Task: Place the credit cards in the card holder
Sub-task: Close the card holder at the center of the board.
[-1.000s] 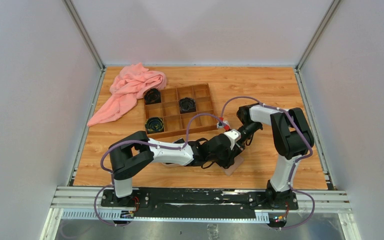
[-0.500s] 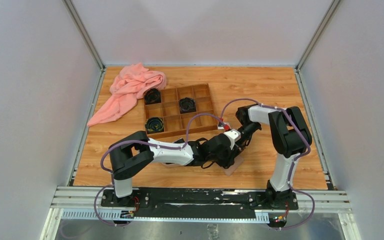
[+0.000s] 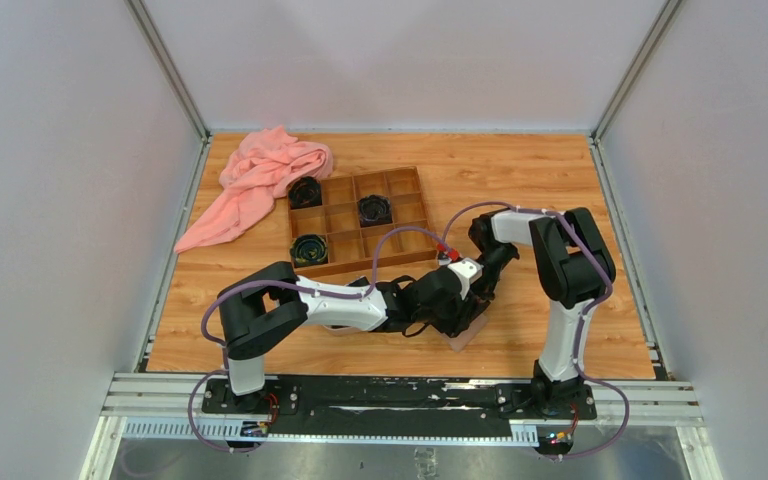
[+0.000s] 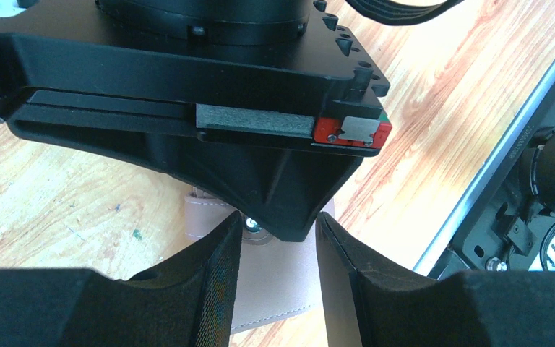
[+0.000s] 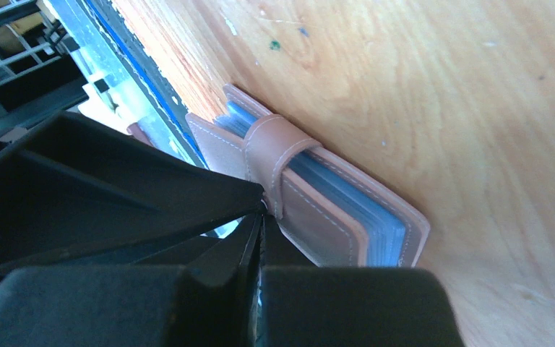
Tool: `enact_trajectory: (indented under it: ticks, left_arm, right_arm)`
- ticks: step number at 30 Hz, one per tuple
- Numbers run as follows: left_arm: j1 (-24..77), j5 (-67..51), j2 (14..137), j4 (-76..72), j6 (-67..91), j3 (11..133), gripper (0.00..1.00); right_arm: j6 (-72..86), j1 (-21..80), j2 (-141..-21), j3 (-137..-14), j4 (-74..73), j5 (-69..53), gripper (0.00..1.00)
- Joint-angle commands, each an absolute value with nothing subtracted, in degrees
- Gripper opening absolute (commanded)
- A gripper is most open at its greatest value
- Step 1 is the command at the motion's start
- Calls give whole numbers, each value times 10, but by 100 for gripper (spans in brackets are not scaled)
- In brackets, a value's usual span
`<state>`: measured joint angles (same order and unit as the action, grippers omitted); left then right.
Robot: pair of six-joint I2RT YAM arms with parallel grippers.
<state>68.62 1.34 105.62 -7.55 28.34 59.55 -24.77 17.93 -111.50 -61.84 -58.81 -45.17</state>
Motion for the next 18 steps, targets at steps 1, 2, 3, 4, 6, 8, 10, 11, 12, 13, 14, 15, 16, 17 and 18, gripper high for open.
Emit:
enact_trajectory:
  ticks: [1, 2, 3, 4, 6, 8, 10, 11, 12, 13, 14, 15, 16, 17, 18]
  left_arm:
    - [689, -11, 1089, -38, 290, 576, 44]
    - [688, -9, 1089, -38, 291, 574, 44]
    - [688, -8, 1089, -37, 291, 574, 44]
    - [688, -8, 1089, -39, 292, 573, 44]
    - [688, -6, 1089, -39, 292, 571, 44]
    - [688, -4, 1088, -42, 293, 568, 44]
    - [688, -3, 1087, -44, 294, 565, 44]
    - [687, -3, 1087, -44, 295, 564, 44]
    - [687, -3, 1086, -43, 296, 563, 44]
    - [686, -4, 1087, -43, 296, 563, 44]
    - [686, -4, 1087, -44, 297, 563, 44]
    - [686, -4, 1086, -43, 297, 563, 44]
    - [686, -4, 1086, -43, 297, 562, 44]
    - [685, -4, 1086, -45, 297, 562, 44]
    - [685, -4, 1086, -45, 298, 562, 44]
  right_arm:
    - [-231, 181, -1148, -633, -498, -370, 2]
    - [-239, 181, -1151, -636, -505, -386, 2]
    - [-249, 180, -1151, -640, -520, -404, 2]
    - [-268, 179, -1149, -646, -537, -421, 2]
    - [-305, 172, -1133, -653, -561, -453, 2]
    - [-344, 159, -1104, -650, -577, -483, 2]
    - [-377, 149, -1076, -642, -588, -509, 2]
    - [-390, 147, -1064, -638, -591, -517, 3]
    - [-402, 146, -1055, -634, -594, -525, 3]
    - [-415, 145, -1051, -632, -599, -533, 3]
    - [-424, 145, -1047, -630, -601, -538, 3]
    - [-431, 144, -1045, -630, -601, -540, 3]
    - [-439, 145, -1042, -629, -600, -543, 2]
    - [-450, 144, -1039, -628, -598, -544, 2]
    - [-457, 145, -1036, -626, -592, -545, 2]
